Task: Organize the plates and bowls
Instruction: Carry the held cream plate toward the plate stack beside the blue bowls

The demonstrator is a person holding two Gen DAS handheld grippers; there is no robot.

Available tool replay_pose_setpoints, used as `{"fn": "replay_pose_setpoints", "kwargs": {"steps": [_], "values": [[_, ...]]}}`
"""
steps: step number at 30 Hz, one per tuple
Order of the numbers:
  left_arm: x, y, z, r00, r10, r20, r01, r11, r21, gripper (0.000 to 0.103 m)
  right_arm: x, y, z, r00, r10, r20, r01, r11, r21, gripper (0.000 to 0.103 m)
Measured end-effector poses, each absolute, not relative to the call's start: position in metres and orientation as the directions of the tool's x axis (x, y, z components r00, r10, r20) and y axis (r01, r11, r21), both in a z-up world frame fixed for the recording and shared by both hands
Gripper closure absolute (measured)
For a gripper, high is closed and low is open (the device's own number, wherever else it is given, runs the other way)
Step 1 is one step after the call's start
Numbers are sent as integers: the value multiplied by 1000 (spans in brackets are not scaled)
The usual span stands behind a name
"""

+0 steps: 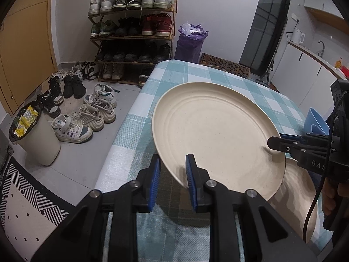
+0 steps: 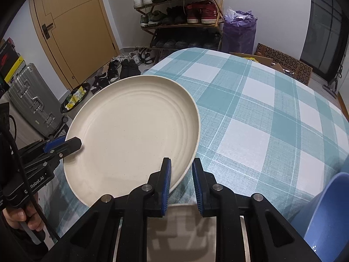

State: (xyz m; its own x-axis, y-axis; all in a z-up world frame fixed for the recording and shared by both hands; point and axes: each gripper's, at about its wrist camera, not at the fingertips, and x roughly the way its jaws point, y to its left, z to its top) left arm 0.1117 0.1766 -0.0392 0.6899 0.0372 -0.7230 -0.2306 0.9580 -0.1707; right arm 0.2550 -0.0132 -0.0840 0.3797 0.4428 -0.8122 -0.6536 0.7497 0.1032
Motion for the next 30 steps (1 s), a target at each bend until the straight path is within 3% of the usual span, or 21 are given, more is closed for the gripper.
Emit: {"fn": "replay_pose_setpoints", "kwargs": {"steps": [30], "values": [[103, 127, -23, 708, -20, -706, -125, 980, -153, 81, 227, -82, -56, 448, 438, -779, -590, 800, 110, 83]]}}
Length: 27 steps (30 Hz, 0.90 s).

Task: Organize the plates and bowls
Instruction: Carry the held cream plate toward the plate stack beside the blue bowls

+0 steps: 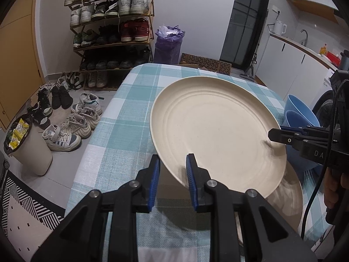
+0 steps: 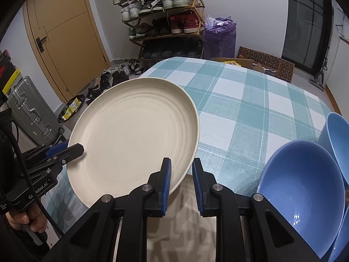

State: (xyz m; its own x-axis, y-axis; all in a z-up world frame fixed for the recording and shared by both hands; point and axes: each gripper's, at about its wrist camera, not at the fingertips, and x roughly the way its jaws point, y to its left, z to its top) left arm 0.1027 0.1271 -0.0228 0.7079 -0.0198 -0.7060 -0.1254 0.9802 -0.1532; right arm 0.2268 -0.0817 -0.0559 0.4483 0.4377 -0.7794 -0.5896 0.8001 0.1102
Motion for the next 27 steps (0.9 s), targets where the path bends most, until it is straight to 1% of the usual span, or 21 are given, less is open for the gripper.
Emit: {"fn": "replay_pose_setpoints", "kwargs": {"steps": [27], "values": [[82, 80, -16, 711, -50, -702, -47, 992, -118, 80, 197, -134, -53, 480, 419, -771, -542, 832, 114, 83]]}}
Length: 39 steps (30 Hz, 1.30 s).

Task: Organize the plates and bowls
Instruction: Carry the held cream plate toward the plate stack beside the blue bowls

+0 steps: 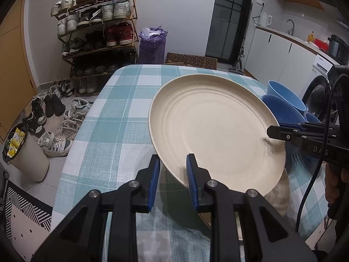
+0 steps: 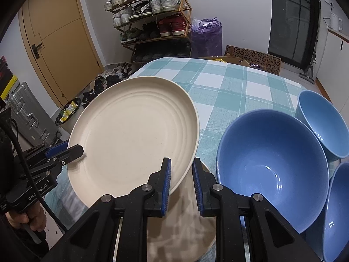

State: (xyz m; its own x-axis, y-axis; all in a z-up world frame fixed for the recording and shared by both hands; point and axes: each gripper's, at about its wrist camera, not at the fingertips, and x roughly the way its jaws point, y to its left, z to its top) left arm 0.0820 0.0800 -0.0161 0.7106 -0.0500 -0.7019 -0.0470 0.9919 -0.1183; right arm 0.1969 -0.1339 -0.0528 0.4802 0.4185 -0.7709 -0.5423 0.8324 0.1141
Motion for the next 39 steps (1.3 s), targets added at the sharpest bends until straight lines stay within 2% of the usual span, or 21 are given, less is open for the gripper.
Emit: {"fn": "replay_pose_setpoints", "kwargs": {"steps": [39], "values": [[59, 46, -34, 664, -71, -744, 7, 996, -88, 80, 158, -174, -71, 460, 404, -791, -518, 845, 131, 83]]}}
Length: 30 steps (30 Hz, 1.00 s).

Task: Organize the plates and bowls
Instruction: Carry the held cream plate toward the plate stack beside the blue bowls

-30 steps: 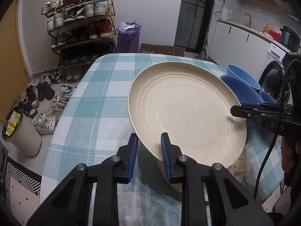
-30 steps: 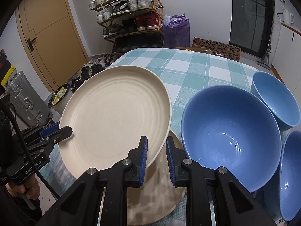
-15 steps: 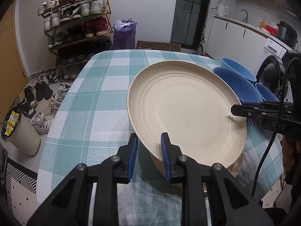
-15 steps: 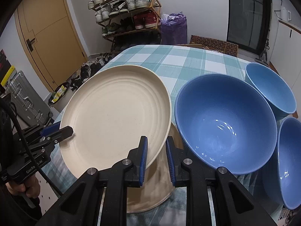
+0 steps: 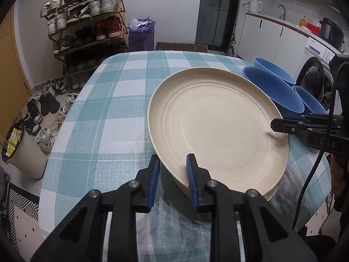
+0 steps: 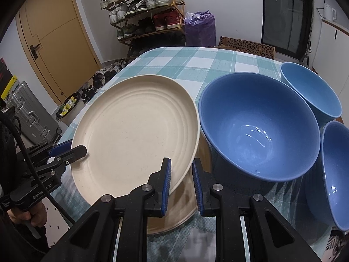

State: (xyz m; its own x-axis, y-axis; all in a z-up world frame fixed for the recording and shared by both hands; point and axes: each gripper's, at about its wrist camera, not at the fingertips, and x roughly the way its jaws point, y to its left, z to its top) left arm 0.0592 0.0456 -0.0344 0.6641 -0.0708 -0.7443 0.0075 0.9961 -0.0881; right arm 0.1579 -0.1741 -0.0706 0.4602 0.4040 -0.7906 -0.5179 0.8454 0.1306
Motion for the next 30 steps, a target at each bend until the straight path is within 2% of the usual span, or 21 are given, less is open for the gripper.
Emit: {"fn": "replay_pose_setpoints", "kwargs": {"steps": [30], "values": [[59, 29, -50, 619, -76, -782, 59, 997, -51, 80, 148, -184, -93, 425, 329, -843, -485, 869, 95, 83]]}}
